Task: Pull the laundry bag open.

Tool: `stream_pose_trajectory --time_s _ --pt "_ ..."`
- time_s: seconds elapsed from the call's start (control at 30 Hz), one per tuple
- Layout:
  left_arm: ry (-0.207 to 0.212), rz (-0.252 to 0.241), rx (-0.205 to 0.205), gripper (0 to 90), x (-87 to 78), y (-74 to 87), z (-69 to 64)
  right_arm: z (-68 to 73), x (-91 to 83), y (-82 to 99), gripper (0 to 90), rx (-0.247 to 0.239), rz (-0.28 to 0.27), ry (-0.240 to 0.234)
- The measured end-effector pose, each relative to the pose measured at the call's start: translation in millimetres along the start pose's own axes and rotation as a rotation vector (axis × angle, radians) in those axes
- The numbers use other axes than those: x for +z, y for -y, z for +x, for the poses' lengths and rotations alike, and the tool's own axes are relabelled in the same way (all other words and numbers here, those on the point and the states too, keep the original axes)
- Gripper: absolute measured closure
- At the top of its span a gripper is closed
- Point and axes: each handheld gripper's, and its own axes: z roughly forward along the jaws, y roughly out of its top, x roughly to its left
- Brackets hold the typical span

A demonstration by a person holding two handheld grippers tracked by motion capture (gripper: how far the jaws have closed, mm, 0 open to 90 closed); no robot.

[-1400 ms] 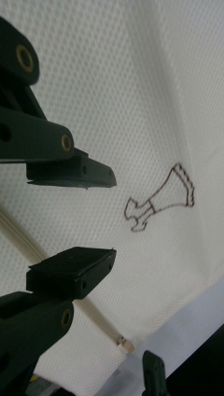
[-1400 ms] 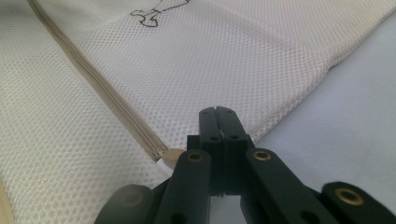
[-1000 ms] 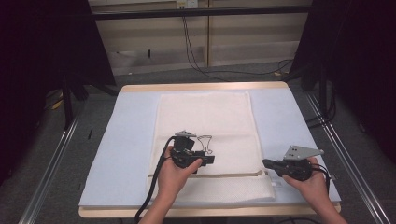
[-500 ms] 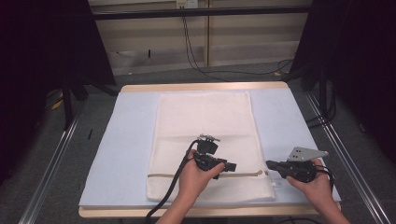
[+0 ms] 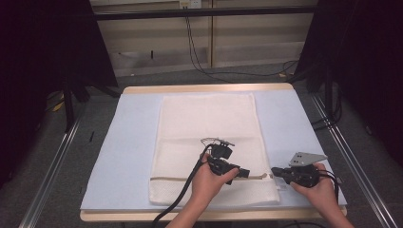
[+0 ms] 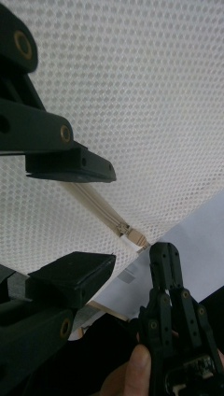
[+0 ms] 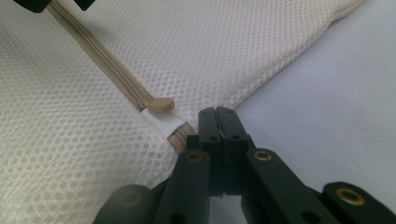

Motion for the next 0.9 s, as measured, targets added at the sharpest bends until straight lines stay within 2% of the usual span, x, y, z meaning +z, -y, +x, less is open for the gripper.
stream_pose_trajectory --time_s 0.23,0.3,0.37,0.4,0.43,0.47,0.5,0.53,0.57,0.6,0.63,0.7,0.77,0.8,0.83,0.9 --pt "0.044 0.027 -0.009 55.6 13.3 -5.3 -6.5 3.6 3.0 -0.3 90.0 -0.005 0.012 -0.038" --pt "0.063 0.025 -0.036 55.7 19.7 -6.5 -9.5 4.3 3.3 -0.5 90.0 -0.007 0.009 -0.046" --pt "0.066 0.038 -0.036 55.6 24.4 -7.5 -10.8 5.1 3.8 -0.6 90.0 -0.011 0.008 -0.051" --pt "0.065 0.034 -0.054 55.3 27.1 -7.6 -12.4 5.7 3.7 -0.8 90.0 -0.013 0.01 -0.05" --pt "0.066 0.061 -0.033 55.6 27.4 -8.4 -10.6 5.8 3.7 -0.8 90.0 -0.015 0.009 -0.053" --pt "0.054 0.055 -0.048 55.7 30.8 -8.6 -11.4 5.9 3.7 -0.8 90.0 -0.014 0.008 -0.057" --pt "0.061 0.069 -0.03 55.8 32.5 -9.3 -10.3 6.2 3.5 -0.7 90.0 -0.011 0.009 -0.058" --pt "0.05 0.067 -0.058 55.8 35.2 -9.7 -11.9 6.5 3.5 -0.7 90.0 -0.012 0.009 -0.06" --pt "0.041 0.096 -0.037 55.9 36.7 -10.5 -10.9 6.4 3.7 -0.8 90.0 -0.016 0.008 -0.062" --pt "0.046 0.077 -0.061 55.9 40.8 -10.5 -13.0 6.3 3.5 -0.9 90.0 -0.017 0.01 -0.058" --pt "0.049 0.103 -0.042 56.0 42.0 -11.0 -12.3 6.3 3.6 -0.9 90.0 -0.018 0.01 -0.058" --pt "0.032 0.108 -0.046 56.3 48.4 -11.9 -13.8 6.3 3.6 -0.9 90.0 -0.017 0.01 -0.059" --pt "0.04 0.096 -0.073 56.5 53.6 -12.9 -15.0 6.2 3.8 -0.8 90.0 -0.018 0.009 -0.061" --pt "0.038 0.113 -0.051 56.7 54.1 -13.3 -13.8 6.5 3.4 -0.9 90.0 -0.021 0.011 -0.056" --pt "0.044 0.122 -0.049 57.3 55.1 -13.7 -13.5 6.6 3.5 -1.0 90.0 -0.021 0.008 -0.058" --pt "0.047 0.114 -0.066 58.8 56.2 -13.4 -13.5 6.4 1.1 -2.1 90.0 -0.019 -0.006 -0.066"
